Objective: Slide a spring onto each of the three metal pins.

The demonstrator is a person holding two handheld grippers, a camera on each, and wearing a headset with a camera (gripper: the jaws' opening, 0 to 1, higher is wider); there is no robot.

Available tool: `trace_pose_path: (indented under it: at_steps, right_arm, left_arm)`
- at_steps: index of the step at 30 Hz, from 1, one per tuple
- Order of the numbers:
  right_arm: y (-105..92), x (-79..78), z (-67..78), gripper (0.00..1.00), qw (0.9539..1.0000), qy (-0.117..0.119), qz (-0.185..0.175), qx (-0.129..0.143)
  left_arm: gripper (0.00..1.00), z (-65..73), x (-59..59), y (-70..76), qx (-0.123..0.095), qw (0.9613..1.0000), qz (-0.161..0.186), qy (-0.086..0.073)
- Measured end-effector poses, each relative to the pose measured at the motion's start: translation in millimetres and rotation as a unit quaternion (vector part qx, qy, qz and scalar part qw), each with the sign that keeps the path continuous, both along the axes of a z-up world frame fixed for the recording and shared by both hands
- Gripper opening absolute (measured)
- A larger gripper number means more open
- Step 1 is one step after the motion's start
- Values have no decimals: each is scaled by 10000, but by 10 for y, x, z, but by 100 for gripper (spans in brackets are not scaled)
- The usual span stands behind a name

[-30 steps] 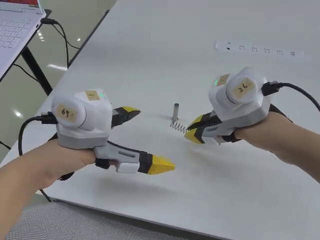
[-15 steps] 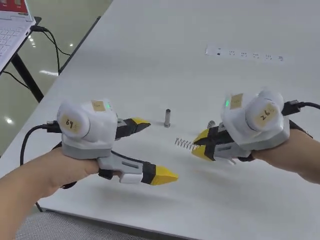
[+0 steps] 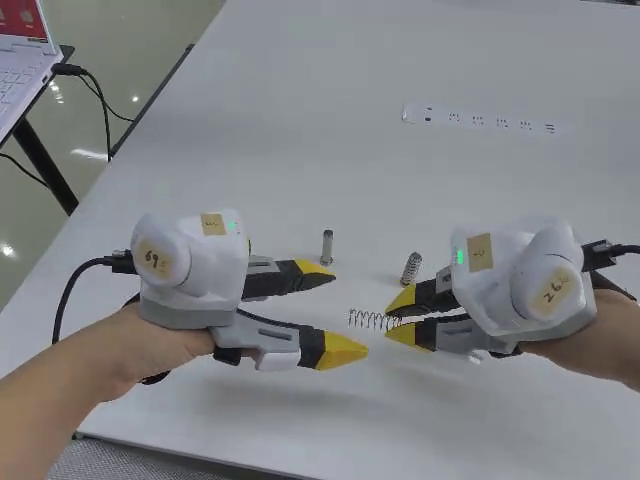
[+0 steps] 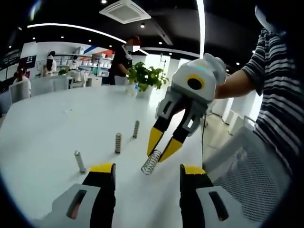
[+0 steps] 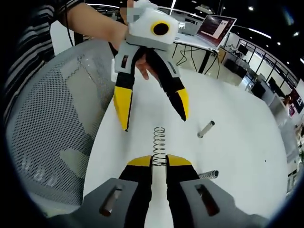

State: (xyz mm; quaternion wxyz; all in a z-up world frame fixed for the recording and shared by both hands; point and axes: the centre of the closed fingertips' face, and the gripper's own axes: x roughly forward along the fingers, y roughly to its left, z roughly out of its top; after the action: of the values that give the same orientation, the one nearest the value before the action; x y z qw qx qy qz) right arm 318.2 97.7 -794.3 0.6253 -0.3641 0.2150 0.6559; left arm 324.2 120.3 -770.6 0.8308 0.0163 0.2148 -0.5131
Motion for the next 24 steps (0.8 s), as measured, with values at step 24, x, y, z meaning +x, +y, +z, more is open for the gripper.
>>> trace_pose_path:
  at_steps: [24]
  right_arm:
    - [1,-44,159,7,9997,-45,147,208]
  left_arm:
    - [6,23,-41,-164,-167,9992,-349,-116]
